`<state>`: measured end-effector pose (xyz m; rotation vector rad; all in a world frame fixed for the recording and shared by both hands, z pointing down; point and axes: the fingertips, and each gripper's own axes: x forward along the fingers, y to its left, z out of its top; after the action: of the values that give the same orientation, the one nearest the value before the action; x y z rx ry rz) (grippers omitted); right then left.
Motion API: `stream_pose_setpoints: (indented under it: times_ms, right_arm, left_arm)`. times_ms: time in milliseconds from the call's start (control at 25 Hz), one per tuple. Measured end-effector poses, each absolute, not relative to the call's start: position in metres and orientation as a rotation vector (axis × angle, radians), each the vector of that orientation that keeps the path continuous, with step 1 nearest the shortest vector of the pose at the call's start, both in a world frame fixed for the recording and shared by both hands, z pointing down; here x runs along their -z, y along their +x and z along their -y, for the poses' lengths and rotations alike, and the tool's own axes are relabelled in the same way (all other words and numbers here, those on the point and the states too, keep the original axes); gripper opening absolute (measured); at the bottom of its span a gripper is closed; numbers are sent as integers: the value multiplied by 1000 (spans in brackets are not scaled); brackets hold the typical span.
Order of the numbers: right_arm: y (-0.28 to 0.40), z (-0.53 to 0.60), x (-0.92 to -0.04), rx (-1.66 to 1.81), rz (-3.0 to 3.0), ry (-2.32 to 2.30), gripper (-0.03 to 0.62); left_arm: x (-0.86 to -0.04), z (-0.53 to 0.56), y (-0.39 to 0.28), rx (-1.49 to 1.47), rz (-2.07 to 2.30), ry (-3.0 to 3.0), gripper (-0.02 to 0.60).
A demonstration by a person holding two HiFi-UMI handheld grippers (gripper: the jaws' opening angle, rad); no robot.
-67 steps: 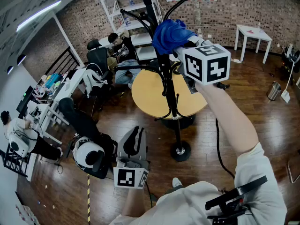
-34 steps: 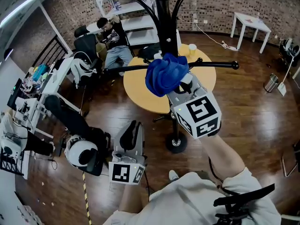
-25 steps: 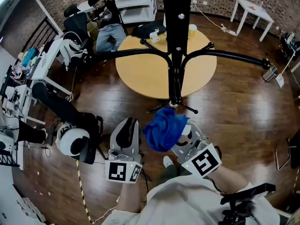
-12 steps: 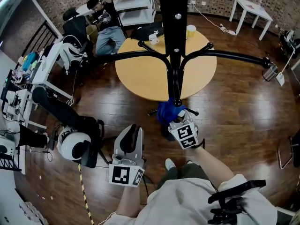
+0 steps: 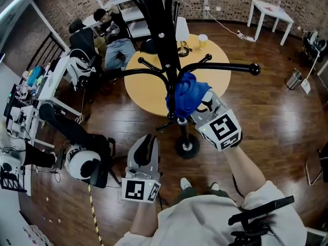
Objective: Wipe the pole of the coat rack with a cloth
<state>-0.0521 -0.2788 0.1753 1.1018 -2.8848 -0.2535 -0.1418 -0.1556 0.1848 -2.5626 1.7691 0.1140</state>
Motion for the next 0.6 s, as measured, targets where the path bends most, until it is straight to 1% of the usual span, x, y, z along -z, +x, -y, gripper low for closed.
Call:
stream_pose_setpoints:
  times_ms: [120,280,360,440,600]
  right_arm:
    - [-49,284,-237,126,2839,1074,98]
    - [-53,284,-376,-138,2612,1018,98]
    - [-55,283,-417,-196,2520,1018,98]
    - [-55,278,-406,-158,2558,1053,98]
    - [-21,232,-291,49,2815,1120,98]
  left_arm:
    - [-189,153,-125,-122,-1787,-2563,61]
    - [-202,153,-117,-96,-1826,-2558,61]
    - [-206,153,-118,-78,-1844,-2547,61]
    - [-208,152,-118,-69,-1859,-2537,61]
    - [-204,147,-116,-67,-1880,-2500,61]
